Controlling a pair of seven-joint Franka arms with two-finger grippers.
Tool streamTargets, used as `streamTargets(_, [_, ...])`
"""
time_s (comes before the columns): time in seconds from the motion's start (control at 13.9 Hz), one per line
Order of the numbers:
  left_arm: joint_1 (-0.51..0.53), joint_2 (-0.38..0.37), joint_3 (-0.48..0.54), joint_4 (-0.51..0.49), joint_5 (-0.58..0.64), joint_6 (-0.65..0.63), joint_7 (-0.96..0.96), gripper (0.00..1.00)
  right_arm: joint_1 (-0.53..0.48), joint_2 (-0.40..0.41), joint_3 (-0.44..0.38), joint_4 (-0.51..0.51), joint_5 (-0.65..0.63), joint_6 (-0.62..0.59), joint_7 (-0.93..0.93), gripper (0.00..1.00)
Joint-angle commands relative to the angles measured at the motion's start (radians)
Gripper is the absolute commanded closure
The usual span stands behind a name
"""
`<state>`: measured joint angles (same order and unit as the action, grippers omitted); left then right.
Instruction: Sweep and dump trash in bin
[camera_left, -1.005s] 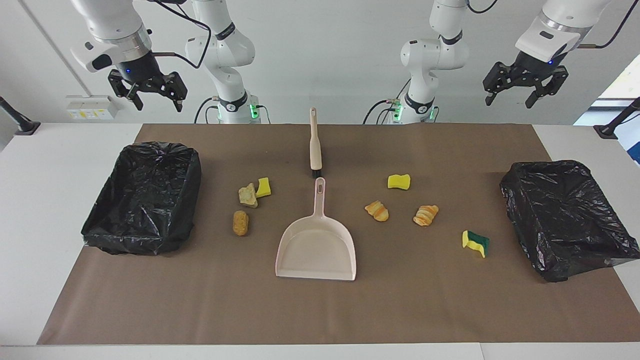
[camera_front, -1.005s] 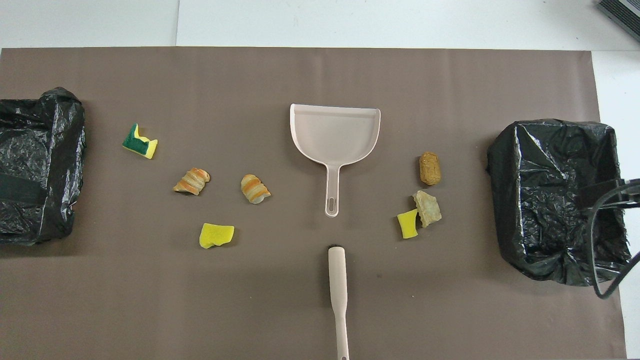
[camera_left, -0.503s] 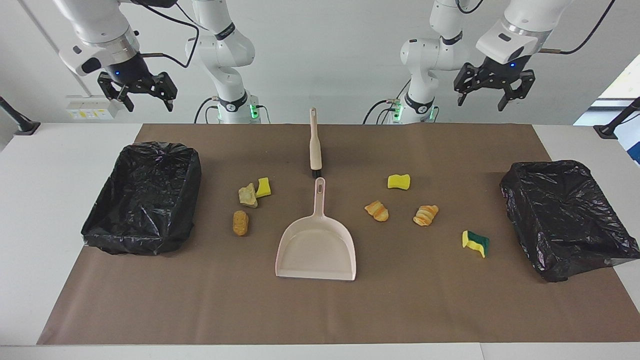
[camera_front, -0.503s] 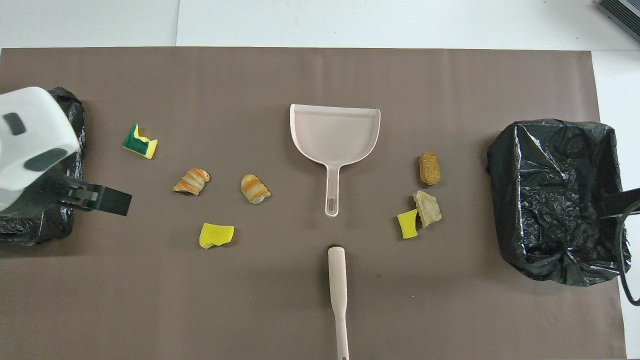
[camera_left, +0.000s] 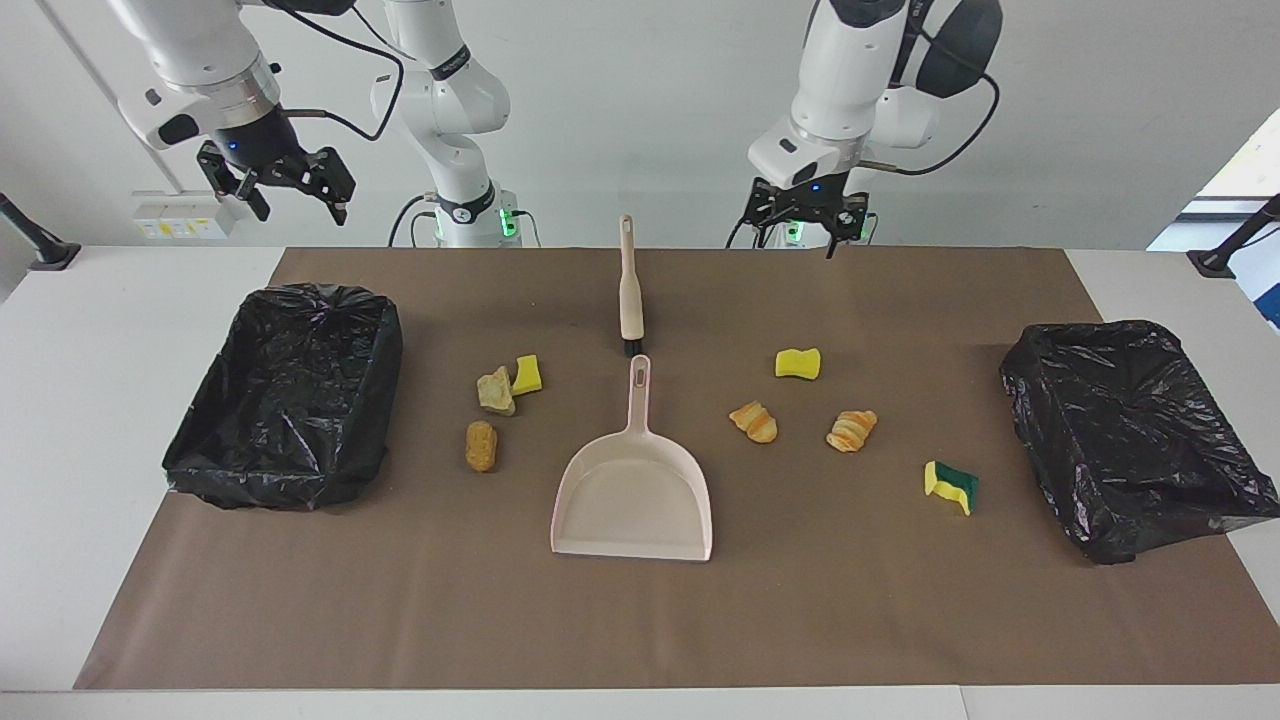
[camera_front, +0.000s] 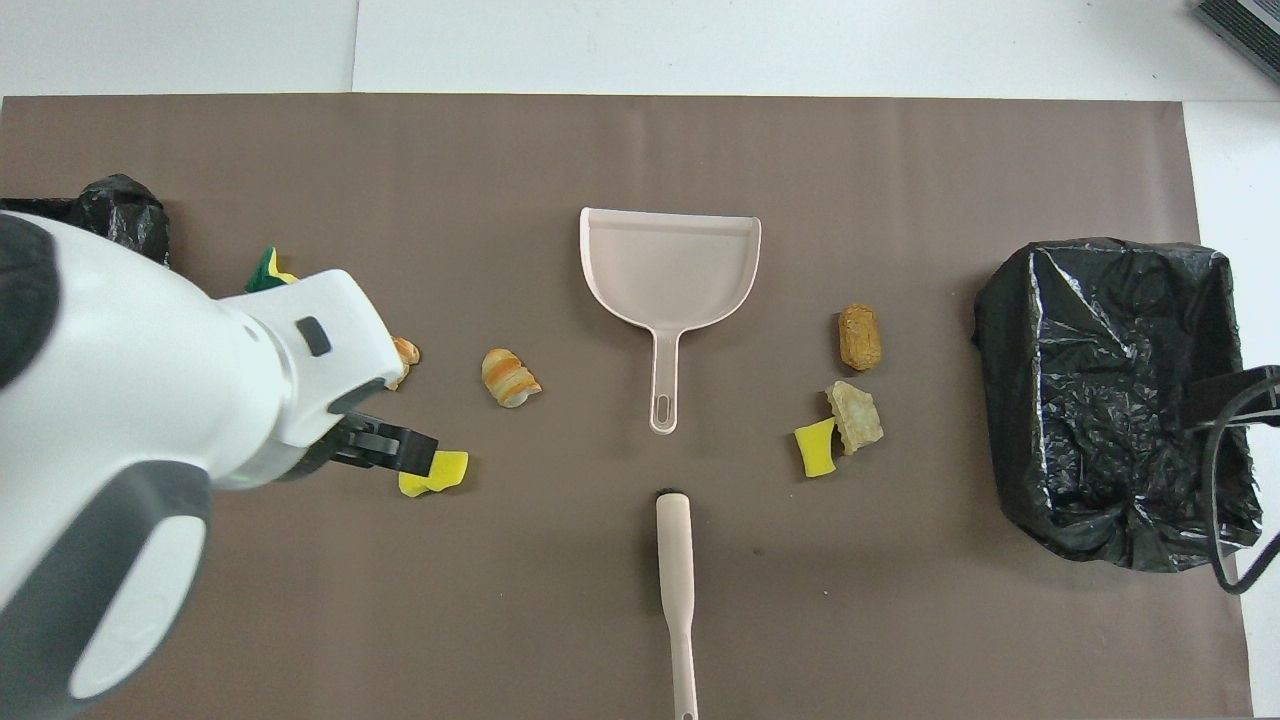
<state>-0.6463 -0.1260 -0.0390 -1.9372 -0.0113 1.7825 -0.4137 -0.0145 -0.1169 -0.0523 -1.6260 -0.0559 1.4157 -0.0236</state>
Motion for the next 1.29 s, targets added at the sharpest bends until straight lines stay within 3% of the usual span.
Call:
streamTargets(0.0, [-0.143,-0.035,0.021,-0.126,-0.004,0.130,-0.158,0.00,-0.002,-0.020,0.002,-0.020,0.014,0.002,0.025,0.00])
streamTargets(0.5, [-0.420,0.080,0.021,-0.267,-0.004,0.411,-0.489,0.00,0.002,-0.015,0.012,-0.017,0.004,-0.006,0.034,0.00])
streamTargets(0.65, [-0.440,0.097,0.017,-0.267,-0.004,0.423,-0.516,0.00,0.027,0.040,0.023,0.059,-0.006,-0.079,0.082,0.00])
streamTargets(1.01, [-0.501,0.127,0.017,-0.330,-0.004,0.455,-0.531,0.14,0.041,0.144,0.112,0.132,0.062,-0.063,0.224,0.00])
streamTargets(1.22, [-0.501,0.137,0.017,-0.333,-0.004,0.482,-0.551,0.31,0.140,0.311,0.127,0.265,0.073,-0.031,0.425,0.00])
